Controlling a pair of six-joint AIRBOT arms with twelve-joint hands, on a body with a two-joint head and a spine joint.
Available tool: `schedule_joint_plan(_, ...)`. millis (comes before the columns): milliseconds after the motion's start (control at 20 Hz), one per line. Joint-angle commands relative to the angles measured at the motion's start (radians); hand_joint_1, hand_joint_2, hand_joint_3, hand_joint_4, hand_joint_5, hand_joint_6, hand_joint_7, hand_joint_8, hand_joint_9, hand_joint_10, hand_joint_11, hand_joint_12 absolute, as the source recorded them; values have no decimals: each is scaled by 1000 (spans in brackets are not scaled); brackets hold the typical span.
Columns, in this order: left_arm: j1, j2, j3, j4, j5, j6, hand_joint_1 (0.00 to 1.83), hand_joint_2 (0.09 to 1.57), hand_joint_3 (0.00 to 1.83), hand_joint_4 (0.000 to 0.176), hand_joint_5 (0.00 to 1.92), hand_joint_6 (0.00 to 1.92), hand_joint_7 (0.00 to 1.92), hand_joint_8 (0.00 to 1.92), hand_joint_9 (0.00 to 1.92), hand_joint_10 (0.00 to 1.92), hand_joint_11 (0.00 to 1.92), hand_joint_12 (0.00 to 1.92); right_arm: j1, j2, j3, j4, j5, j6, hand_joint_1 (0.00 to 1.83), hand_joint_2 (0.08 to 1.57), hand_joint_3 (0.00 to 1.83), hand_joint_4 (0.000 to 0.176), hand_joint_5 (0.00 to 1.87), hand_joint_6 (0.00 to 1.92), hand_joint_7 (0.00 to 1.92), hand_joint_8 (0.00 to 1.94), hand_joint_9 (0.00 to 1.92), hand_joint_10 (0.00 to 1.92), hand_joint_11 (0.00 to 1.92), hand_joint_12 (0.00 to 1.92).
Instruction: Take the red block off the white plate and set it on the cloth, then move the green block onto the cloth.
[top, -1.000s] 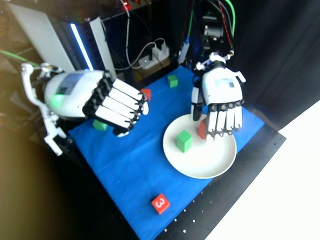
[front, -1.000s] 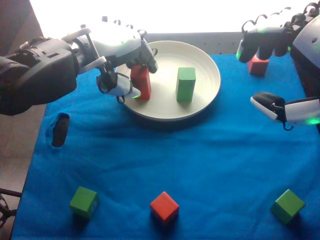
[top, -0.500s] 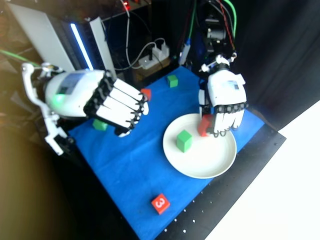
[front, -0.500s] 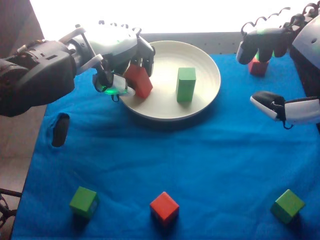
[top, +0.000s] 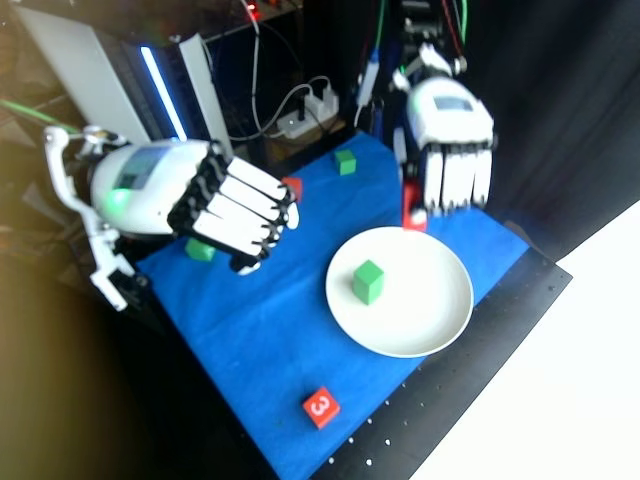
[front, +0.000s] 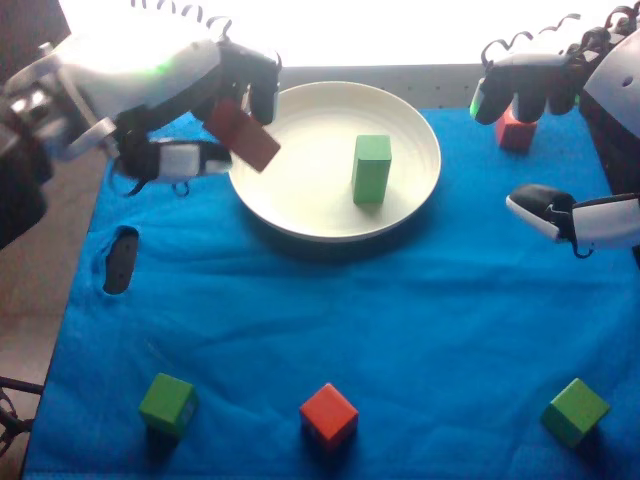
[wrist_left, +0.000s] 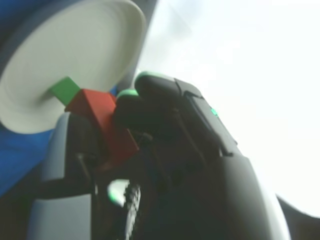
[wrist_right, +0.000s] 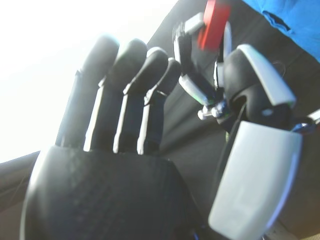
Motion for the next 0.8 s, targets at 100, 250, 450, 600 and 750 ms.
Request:
schedule_joint_plan(100,44,42,-15,57,-239,-181,1340,1212,1,0,732,1285,785,1281,737,1485,579,1661,13,0,-2,-34,-117,1,1104,633,555,0,702,844,765,1227,776,1398,723,1682)
schedule_joint_plan(250,112,85,-63,72,-315,-248,1345,1208,0,0,692,1224,855,1268,742,1488,571,1654,13,0,-3,-32,-117,1,1090,621,562,0,706,863,770,1188,772,1379,690,1695)
schedule_joint_plan(450,182,119,-132,85,-350,-248,1206,1193,0,0,764,1165,915,1270,809,1167,627,1579,12,0,-5,-28,-117,1,1078,690,477,0,675,867,712,1300,712,1467,633,1772)
schedule_joint_plan(600,218,118,-142,84,-310,-248,1152,1244,0,0,677,1357,814,1330,817,974,659,1394,12,0,-5,-28,-117,1,1128,711,398,0,664,827,671,1289,644,1475,548,1814)
schedule_joint_plan(750,247,110,-145,81,-279,-248,1150,1237,0,5,703,1354,816,1307,866,948,696,1440,12,0,-5,-27,-117,1,1159,772,265,0,688,704,674,1344,670,1518,565,1821)
